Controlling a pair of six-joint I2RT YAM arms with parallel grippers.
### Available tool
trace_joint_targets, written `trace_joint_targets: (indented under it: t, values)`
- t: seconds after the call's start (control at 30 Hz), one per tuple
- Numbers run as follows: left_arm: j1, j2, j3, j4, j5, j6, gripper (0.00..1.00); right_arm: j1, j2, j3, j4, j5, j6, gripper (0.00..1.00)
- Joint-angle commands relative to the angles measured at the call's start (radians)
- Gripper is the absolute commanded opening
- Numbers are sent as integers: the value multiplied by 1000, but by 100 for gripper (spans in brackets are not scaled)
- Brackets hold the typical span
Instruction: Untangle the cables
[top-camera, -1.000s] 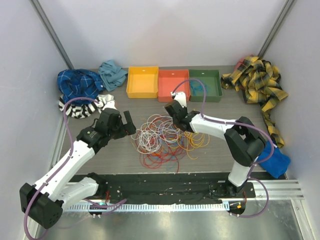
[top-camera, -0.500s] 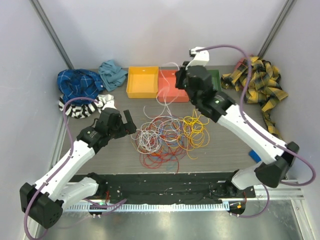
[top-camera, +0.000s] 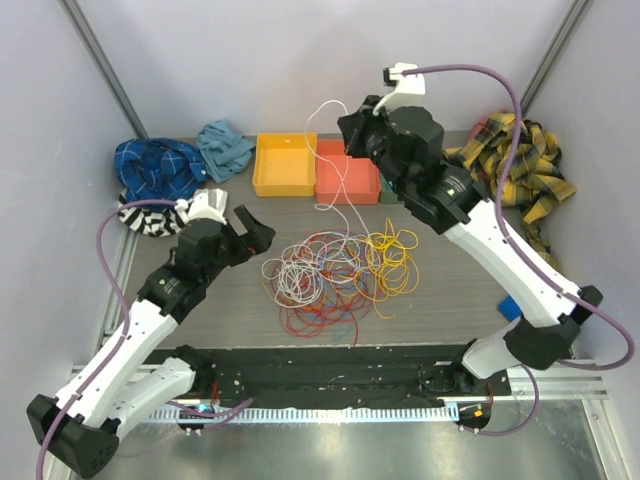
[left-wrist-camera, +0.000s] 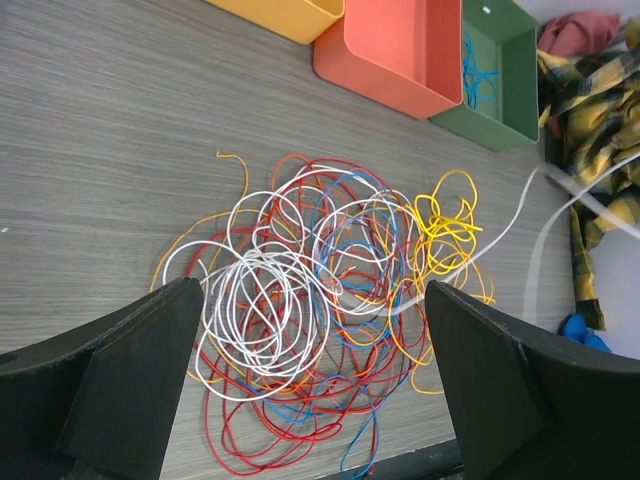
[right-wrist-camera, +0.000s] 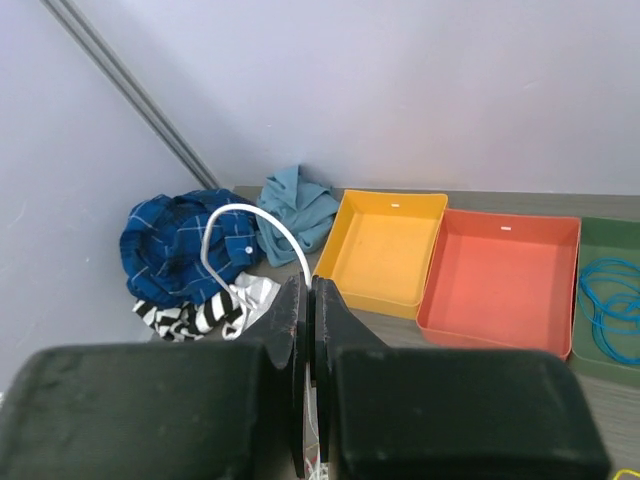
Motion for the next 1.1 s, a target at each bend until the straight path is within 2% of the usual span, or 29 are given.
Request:
trace_joint_targets:
  t: [0.0, 0.07, 0.23, 0.4, 0.7, 1.07]
  values:
    - [-3, -62, -6, -43, -71, -12, 100, 6, 77, 132, 7, 60, -60, 1]
    - [-1, -113, -31, -60, -83, -12, 100, 6, 103, 219, 21, 66, -86, 1]
    - [-3, -183, -55, -107, -111, -12, 100, -2, 302, 505, -49, 120, -166, 1]
    - [-3, -208, -75, -141, -111, -10, 100, -83, 431, 659, -42, 109, -128, 1]
    - [-4, -216, -54, -207, -177, 65, 100, -193, 580, 675, 90, 202, -128, 1]
    - [-4, -206, -104, -172, -186, 53, 100, -263, 663, 640, 148, 127, -99, 1]
